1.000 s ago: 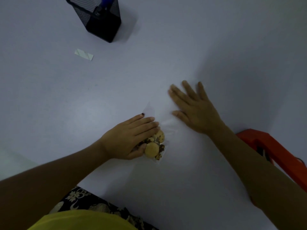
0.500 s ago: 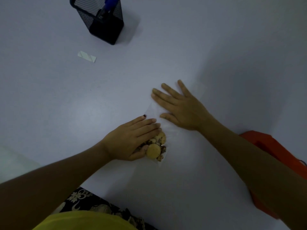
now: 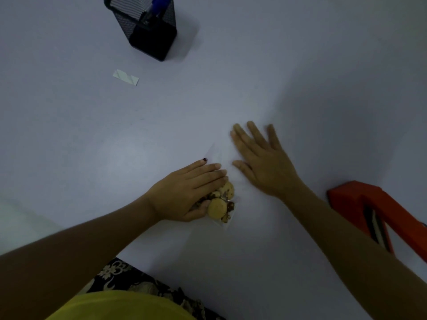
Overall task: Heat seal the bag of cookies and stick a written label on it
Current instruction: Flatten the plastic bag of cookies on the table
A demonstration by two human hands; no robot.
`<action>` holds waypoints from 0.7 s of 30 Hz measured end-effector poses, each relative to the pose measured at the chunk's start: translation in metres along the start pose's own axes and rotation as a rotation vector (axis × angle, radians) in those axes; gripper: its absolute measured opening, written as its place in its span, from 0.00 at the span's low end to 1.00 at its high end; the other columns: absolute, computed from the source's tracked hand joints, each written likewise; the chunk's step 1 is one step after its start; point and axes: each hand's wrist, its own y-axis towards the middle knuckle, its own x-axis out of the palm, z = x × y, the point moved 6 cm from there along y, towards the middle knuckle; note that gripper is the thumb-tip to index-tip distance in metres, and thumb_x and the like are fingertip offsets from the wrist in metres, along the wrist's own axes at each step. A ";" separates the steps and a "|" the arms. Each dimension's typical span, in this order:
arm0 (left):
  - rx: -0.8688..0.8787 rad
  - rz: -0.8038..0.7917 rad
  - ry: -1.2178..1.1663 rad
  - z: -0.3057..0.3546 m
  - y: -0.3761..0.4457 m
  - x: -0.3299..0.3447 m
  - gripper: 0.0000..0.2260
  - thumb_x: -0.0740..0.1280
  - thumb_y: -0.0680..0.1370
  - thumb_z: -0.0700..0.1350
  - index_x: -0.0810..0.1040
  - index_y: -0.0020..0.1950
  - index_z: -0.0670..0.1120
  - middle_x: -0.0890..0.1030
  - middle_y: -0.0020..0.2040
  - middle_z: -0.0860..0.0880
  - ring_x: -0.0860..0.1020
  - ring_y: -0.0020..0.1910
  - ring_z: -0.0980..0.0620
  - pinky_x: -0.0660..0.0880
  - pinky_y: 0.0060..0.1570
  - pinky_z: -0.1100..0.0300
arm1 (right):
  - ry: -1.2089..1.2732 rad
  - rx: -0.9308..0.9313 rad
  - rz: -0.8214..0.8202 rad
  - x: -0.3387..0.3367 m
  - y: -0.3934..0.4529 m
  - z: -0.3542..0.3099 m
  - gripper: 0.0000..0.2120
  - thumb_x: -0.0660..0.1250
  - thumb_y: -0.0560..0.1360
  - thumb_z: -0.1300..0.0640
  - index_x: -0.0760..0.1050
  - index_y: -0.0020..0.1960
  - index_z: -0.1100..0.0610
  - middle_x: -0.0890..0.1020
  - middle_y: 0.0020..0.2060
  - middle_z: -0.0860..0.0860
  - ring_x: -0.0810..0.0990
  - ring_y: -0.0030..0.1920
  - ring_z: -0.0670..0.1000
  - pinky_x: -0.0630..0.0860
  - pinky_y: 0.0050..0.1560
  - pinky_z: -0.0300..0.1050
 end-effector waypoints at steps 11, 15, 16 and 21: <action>0.009 0.000 0.008 0.001 -0.001 0.000 0.23 0.56 0.79 0.51 0.72 0.68 0.38 0.73 0.68 0.41 0.68 0.70 0.43 0.63 0.72 0.47 | 0.132 0.447 0.110 -0.011 -0.006 0.067 0.30 0.48 0.82 0.45 0.51 0.77 0.60 0.56 0.77 0.56 0.52 0.77 0.59 0.46 0.75 0.64; 0.012 -0.006 0.011 0.002 -0.001 0.002 0.23 0.57 0.78 0.51 0.72 0.68 0.38 0.73 0.69 0.41 0.68 0.71 0.44 0.62 0.72 0.47 | 0.158 0.331 0.064 -0.007 -0.021 0.011 0.35 0.48 0.80 0.38 0.48 0.78 0.59 0.53 0.78 0.55 0.48 0.78 0.56 0.42 0.76 0.60; 0.013 -0.008 0.011 0.003 -0.001 0.002 0.23 0.57 0.78 0.51 0.72 0.68 0.38 0.73 0.69 0.41 0.68 0.71 0.43 0.62 0.72 0.47 | 0.156 0.323 0.052 -0.004 -0.026 0.004 0.36 0.49 0.80 0.37 0.48 0.78 0.59 0.52 0.78 0.55 0.47 0.78 0.56 0.42 0.76 0.60; 0.018 0.009 0.010 0.003 0.000 0.000 0.23 0.56 0.79 0.51 0.72 0.68 0.38 0.73 0.68 0.41 0.69 0.70 0.44 0.62 0.72 0.48 | 0.144 0.439 0.073 0.006 -0.047 0.017 0.37 0.50 0.79 0.36 0.46 0.78 0.58 0.50 0.78 0.54 0.48 0.77 0.56 0.45 0.75 0.62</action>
